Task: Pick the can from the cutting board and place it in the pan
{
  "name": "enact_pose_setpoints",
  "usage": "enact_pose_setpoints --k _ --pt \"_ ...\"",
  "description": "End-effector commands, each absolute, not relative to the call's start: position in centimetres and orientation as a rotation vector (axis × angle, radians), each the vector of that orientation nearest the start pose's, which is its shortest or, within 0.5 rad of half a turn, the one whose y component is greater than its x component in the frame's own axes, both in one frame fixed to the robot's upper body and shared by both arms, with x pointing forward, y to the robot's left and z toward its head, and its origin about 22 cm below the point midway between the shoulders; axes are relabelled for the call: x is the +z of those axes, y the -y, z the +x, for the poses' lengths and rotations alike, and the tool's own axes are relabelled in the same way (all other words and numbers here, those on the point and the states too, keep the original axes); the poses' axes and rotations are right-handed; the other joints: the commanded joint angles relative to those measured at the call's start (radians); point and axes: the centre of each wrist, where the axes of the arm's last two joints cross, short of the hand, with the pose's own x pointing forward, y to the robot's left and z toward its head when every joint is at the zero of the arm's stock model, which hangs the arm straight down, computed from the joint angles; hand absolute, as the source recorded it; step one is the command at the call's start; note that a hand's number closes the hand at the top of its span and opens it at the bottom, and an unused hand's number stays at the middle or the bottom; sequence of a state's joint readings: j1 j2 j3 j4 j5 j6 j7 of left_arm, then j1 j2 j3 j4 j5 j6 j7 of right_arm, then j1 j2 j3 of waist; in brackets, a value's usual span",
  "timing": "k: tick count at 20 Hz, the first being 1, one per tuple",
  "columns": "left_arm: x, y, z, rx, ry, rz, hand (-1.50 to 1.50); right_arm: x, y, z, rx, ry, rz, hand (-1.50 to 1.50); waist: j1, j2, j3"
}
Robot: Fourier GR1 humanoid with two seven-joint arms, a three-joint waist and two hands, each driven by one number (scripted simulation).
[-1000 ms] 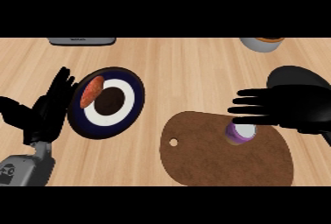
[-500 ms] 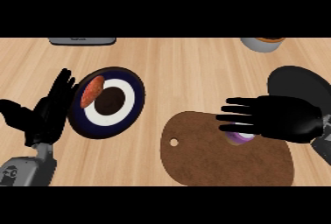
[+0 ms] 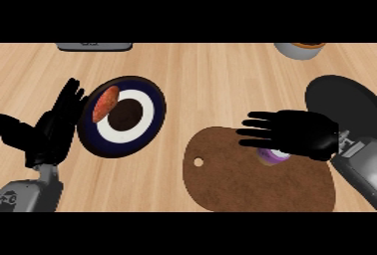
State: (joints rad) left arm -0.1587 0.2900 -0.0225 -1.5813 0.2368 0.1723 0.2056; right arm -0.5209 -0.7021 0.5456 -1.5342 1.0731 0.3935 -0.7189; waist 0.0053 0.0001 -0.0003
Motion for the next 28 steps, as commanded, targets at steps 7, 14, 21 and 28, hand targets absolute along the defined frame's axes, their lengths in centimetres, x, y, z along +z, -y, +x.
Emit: enact_pose_setpoints --k 7,14,21,28 --pt "4.1 -28.3 27.5 0.049 1.525 0.086 0.0 10.5 22.6 34.0 -2.939 -1.669 0.298 -1.5 0.003 0.002 0.0" --pt "4.0 -27.5 27.5 0.033 1.512 0.089 0.0 7.4 22.7 33.2 -2.979 -1.691 0.225 -1.5 -0.002 0.001 0.0" --pt "4.8 -28.6 28.2 0.032 1.525 0.092 0.0 3.3 19.1 32.5 -2.912 -1.633 0.103 1.5 0.004 0.002 0.0" --pt "6.2 -26.7 28.4 0.046 1.523 0.083 0.0 3.5 21.4 33.5 -2.892 -1.693 0.04 1.5 0.001 0.001 0.0"
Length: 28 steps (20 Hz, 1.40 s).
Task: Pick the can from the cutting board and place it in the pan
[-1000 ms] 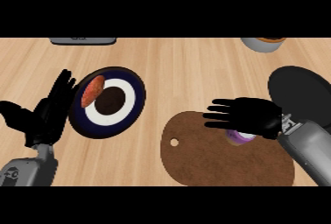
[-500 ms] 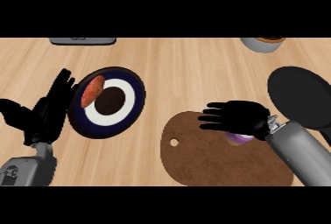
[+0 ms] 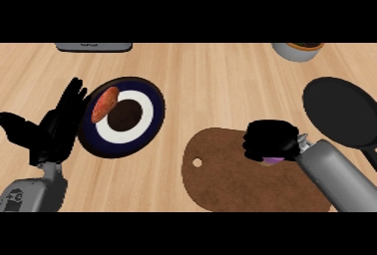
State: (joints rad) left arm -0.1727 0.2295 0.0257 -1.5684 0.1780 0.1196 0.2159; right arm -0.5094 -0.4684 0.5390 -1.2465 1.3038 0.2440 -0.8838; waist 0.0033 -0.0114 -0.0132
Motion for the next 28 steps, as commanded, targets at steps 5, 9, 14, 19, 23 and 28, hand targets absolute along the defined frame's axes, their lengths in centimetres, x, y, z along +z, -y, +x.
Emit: enact_pose_setpoints --k 5,9,14,19,23,28 --pt "7.7 -25.5 30.3 0.038 1.515 0.101 0.0 4.7 20.9 33.7 -2.863 -1.794 0.011 1.5 -0.005 0.013 0.013" --pt "5.5 -28.0 27.3 0.074 1.496 0.125 0.0 1.4 24.7 32.0 -3.154 -2.123 0.486 1.5 -0.029 0.004 0.013" --pt "5.3 -29.1 26.7 0.092 1.497 0.155 0.0 0.7 27.7 30.5 -3.107 -2.538 1.305 1.5 -0.084 -0.012 0.011" --pt "5.0 -28.9 26.5 0.094 1.499 0.17 0.0 6.7 23.7 28.4 -2.426 -2.638 1.885 1.5 -0.068 -0.011 0.01" --pt "5.1 -27.7 26.6 0.065 1.494 0.127 0.0 12.8 24.2 26.1 -2.064 -2.674 2.053 1.5 -0.05 -0.005 0.011" --pt "5.6 -28.4 25.8 0.048 1.519 0.098 0.0 17.0 23.7 21.0 -2.02 -2.729 2.137 1.5 -0.017 0.004 0.012"
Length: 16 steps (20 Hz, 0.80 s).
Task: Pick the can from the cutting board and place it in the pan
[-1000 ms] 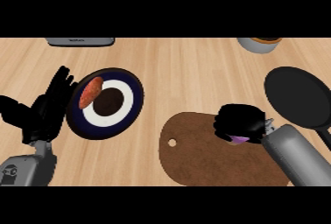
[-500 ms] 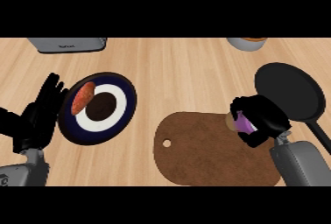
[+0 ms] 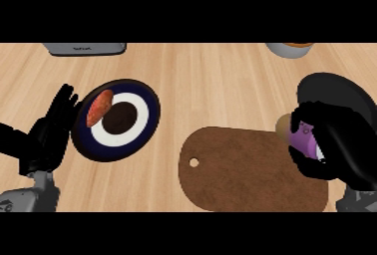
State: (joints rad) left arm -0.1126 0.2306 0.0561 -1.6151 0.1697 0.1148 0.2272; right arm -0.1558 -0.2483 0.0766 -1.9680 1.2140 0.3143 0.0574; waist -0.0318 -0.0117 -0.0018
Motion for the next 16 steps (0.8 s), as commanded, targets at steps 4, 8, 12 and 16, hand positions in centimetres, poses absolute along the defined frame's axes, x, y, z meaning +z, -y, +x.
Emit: enact_pose_setpoints --k 4,8,12,16 --pt "6.4 -28.6 27.4 0.049 1.521 0.104 0.0 17.9 25.7 23.5 1.01 1.537 -1.238 1.5 0.031 0.011 0.002" --pt "5.1 -27.4 28.8 0.054 1.509 0.103 0.0 19.4 28.5 26.0 0.89 1.514 -1.265 1.5 0.03 0.014 0.002" --pt "7.4 -26.4 28.8 0.049 1.526 0.115 0.0 18.6 32.8 27.0 0.821 1.522 -1.259 1.5 0.031 0.013 0.002" --pt "6.9 -27.3 28.6 0.038 1.518 0.108 0.0 17.7 37.9 29.5 0.762 1.519 -1.271 1.5 0.037 0.015 0.002"
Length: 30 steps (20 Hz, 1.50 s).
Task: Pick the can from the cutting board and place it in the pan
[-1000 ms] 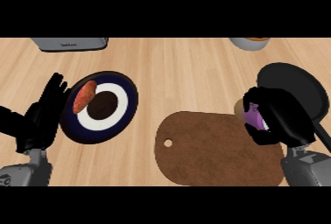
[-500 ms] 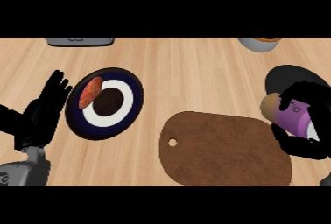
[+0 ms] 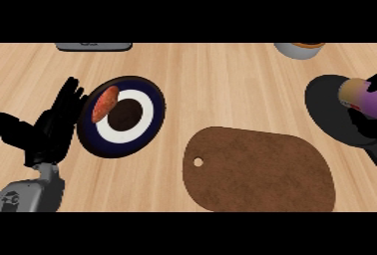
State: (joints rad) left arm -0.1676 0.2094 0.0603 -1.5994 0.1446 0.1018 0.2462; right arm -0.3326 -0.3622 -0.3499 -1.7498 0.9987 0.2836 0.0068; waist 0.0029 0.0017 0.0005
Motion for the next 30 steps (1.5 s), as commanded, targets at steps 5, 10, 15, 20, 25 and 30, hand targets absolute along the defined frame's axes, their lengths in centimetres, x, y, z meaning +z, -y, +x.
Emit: enact_pose_setpoints --k 5,10,15,20,25,30 --pt "6.5 -27.2 26.7 0.022 1.512 0.095 0.0 16.4 43.0 31.6 0.692 1.52 -1.251 1.5 0.015 0.002 0.001" --pt "5.5 -25.9 28.9 0.018 1.525 0.088 0.0 10.5 45.0 33.3 0.773 1.513 -1.209 1.5 0.018 0.01 0.001" --pt "5.7 -25.5 29.1 0.027 1.536 0.069 0.0 6.7 45.2 34.5 0.809 1.542 -1.115 1.5 0.03 0.013 0.002" --pt "5.3 -27.2 29.1 0.021 1.531 0.071 0.0 6.7 46.5 35.2 0.842 1.443 -1.16 1.5 0.033 0.015 0.002" --pt "6.6 -25.2 29.3 0.003 1.543 0.057 0.0 4.4 46.5 34.6 0.677 1.248 -1.061 -1.5 0.056 0.024 0.005" --pt "5.9 -26.3 28.1 0.001 1.534 0.047 0.0 3.0 47.2 33.4 0.69 1.271 -0.96 -1.5 0.058 0.021 0.005"
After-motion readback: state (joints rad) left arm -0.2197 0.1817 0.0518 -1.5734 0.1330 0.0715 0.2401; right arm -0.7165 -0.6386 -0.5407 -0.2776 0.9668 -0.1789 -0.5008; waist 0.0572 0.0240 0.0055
